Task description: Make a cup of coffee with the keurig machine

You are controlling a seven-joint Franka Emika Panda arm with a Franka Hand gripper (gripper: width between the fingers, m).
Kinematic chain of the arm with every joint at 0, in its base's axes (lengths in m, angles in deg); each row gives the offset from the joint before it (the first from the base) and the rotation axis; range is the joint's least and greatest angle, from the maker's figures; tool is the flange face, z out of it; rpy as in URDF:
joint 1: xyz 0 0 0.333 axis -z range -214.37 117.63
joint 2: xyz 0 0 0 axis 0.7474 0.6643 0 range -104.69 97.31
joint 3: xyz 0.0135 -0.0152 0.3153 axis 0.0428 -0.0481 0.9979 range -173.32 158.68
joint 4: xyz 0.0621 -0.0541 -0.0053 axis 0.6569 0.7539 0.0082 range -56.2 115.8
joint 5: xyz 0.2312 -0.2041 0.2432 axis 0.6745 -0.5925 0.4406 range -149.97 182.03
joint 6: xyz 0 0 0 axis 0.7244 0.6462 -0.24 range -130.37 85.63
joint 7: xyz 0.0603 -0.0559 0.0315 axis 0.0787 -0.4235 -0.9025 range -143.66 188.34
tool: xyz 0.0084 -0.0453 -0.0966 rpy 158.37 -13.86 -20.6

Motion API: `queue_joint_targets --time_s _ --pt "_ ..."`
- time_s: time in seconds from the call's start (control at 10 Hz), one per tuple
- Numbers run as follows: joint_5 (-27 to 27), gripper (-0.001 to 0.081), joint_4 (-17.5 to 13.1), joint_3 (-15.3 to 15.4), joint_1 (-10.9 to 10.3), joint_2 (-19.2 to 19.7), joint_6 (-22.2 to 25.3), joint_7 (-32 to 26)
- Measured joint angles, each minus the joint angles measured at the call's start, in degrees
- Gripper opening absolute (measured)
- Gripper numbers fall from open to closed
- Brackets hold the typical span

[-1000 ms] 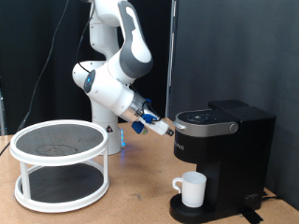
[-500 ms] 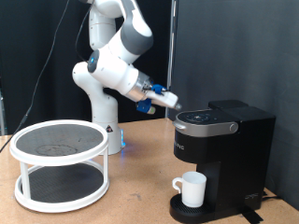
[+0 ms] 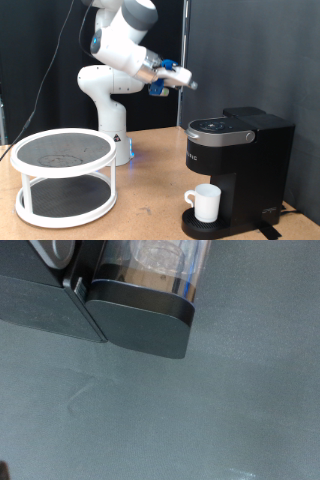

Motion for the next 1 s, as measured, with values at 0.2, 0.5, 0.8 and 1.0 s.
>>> queue_joint_targets --time_s 0.2,0.5,0.8,1.0 --pt "1.11 0.0734 -0.17 0.03 -0.16 0.2 0.61 -0.93" --pt "17.69 0.0734 -2.93 -2.83 -2.92 1.99 12.53 -3.32" --pt "33.73 0.0734 -5.47 -5.07 -6.03 8.1 24.38 -6.31" --pt "26.7 0.0734 -6.12 -3.96 -5.46 7.57 20.19 -6.25"
